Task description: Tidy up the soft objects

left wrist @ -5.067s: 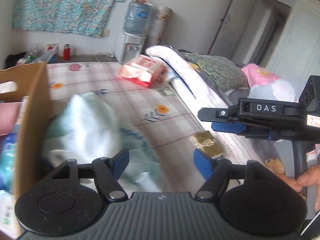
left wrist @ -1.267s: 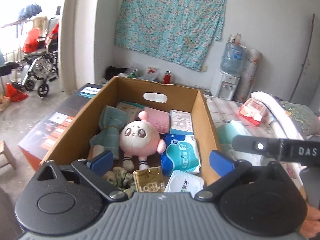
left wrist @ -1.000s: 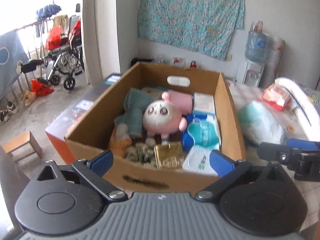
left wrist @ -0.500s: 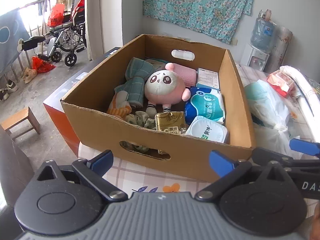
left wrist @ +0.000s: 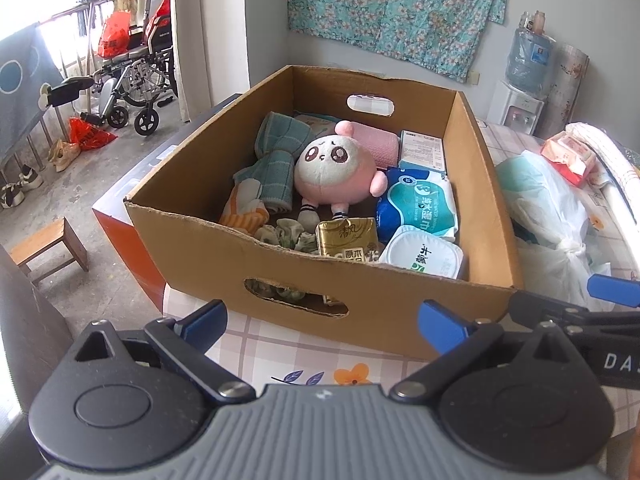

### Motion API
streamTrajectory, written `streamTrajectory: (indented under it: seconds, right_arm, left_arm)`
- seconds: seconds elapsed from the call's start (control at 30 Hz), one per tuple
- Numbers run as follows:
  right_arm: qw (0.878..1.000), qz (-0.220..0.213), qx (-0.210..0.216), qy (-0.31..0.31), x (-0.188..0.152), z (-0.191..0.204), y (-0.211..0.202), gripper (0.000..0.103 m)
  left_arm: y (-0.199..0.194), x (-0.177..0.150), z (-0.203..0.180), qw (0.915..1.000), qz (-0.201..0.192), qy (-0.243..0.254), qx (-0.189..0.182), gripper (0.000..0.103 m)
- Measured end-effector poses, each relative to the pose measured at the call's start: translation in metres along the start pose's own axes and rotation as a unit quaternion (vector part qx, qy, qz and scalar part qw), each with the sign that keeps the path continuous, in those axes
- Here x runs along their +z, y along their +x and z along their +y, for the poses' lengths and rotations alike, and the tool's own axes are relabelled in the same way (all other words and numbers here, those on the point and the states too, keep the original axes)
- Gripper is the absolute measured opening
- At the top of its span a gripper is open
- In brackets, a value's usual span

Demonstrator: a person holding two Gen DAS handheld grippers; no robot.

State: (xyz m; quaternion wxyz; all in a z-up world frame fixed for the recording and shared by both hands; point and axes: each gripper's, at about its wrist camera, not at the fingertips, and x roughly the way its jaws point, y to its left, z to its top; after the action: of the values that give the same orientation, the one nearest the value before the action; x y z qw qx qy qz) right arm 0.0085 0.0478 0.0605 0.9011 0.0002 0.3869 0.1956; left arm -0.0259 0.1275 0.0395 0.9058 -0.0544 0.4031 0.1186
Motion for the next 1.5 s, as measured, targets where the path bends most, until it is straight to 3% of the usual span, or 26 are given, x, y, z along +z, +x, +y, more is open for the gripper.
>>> streamTrajectory:
  seconds: [1.5]
  right_arm:
    - [1.0,0.012,-0.003,0.0,0.0,0.008,0.012,0.102]
  left_arm:
    - [0.004,0.0,0.006,0.9999,0.01,0.002,0.01,0.1]
